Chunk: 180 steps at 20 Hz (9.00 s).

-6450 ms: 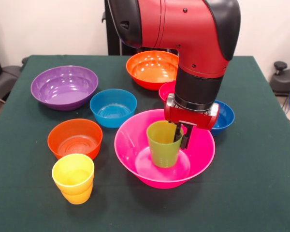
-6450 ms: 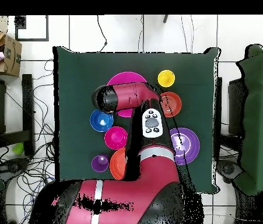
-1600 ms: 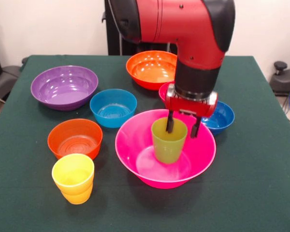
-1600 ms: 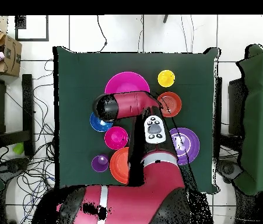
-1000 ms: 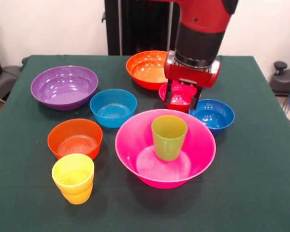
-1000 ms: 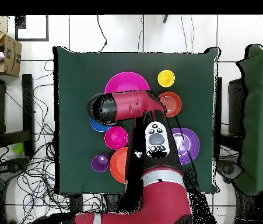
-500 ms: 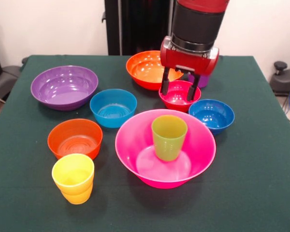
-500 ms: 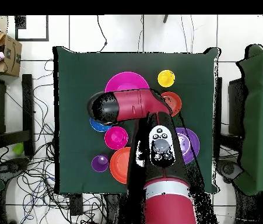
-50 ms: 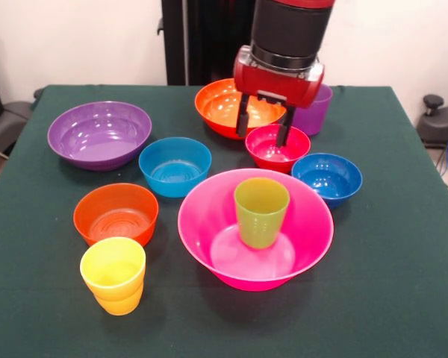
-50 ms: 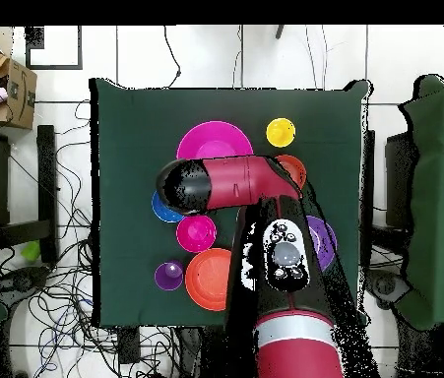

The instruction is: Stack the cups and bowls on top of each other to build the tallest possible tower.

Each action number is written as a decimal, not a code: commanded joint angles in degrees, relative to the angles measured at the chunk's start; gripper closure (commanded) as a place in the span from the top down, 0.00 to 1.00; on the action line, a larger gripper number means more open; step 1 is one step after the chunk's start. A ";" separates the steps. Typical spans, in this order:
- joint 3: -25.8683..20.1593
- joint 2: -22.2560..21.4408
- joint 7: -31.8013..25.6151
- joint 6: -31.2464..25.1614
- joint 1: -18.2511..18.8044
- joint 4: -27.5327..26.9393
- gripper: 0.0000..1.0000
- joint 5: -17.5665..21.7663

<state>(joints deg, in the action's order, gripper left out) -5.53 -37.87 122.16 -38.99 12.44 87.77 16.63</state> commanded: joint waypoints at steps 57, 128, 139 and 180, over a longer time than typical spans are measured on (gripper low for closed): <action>-2.05 12.07 1.43 11.52 -3.36 0.52 1.00 -0.95; -6.26 15.56 -4.94 -4.19 -1.32 -18.55 1.00 -4.95; -6.29 16.39 -7.37 -1.77 0.16 -18.62 1.00 -3.10; -5.75 17.83 -9.05 -1.93 0.07 -22.01 1.00 -1.48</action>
<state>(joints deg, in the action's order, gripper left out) -7.90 -20.32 122.16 -42.70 12.80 66.93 9.41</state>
